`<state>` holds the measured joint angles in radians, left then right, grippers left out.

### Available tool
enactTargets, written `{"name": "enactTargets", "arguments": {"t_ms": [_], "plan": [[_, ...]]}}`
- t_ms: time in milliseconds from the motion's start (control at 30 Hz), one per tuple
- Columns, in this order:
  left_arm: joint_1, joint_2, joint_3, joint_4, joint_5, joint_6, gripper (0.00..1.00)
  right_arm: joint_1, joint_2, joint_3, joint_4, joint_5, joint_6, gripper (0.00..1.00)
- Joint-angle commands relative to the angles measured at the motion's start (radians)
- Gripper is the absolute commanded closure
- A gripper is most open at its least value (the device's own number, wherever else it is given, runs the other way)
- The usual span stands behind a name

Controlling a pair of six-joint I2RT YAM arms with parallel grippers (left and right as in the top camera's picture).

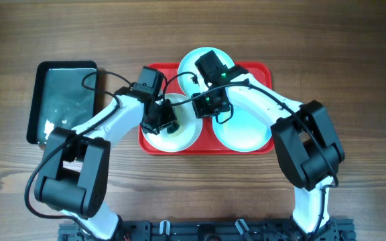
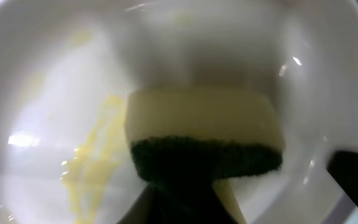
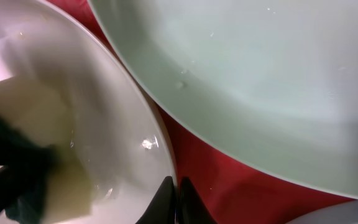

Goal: Clean dirty plates on tray and stack at the side
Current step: 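Scrub the white plate with the sponge in the left gripper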

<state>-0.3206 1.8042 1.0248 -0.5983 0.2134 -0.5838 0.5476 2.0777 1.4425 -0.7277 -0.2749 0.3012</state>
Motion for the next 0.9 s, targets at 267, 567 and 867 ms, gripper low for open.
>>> {"name": "enactTargets", "arguments": {"t_ms": [267,567,867], "plan": [[0.01,-0.006,0.123,-0.24,-0.559,-0.001,0.96,-0.001,0.026,0.003,0.002,-0.01,-0.013,0.96],[0.003,-0.01,0.151,-0.096,-0.021,-0.001,0.96,-0.001,0.026,0.003,0.002,-0.01,-0.013,0.96],[-0.033,0.126,0.151,-0.063,-0.04,0.0,0.96,-0.001,0.026,0.003,0.001,-0.01,-0.012,0.96]]}}
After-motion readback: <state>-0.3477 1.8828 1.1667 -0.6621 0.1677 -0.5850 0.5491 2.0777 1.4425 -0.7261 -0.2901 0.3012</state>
